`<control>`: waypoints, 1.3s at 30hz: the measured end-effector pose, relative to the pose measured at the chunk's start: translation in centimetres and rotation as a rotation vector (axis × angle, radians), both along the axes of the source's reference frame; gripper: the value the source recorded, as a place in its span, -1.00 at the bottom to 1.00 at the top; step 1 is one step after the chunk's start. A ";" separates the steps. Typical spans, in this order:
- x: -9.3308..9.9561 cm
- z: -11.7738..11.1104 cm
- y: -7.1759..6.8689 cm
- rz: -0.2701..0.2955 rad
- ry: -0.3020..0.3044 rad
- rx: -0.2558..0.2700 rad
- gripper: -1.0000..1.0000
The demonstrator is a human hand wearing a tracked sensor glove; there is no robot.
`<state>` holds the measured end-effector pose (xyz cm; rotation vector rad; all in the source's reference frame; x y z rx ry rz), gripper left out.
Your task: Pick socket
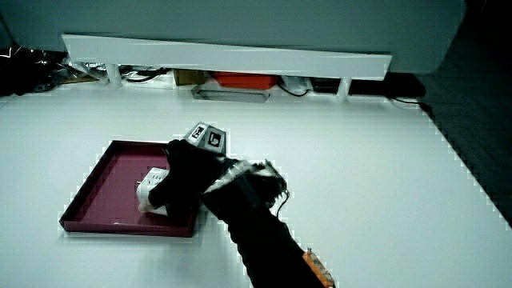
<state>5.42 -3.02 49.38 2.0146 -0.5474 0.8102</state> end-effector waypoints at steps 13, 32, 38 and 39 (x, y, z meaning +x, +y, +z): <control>-1.8 3.6 0.6 0.022 0.032 -0.060 0.00; -1.9 3.4 0.6 0.102 -0.003 0.028 0.65; -2.1 3.1 0.7 0.118 -0.017 0.051 0.95; -2.1 3.0 0.7 0.109 -0.015 0.055 1.00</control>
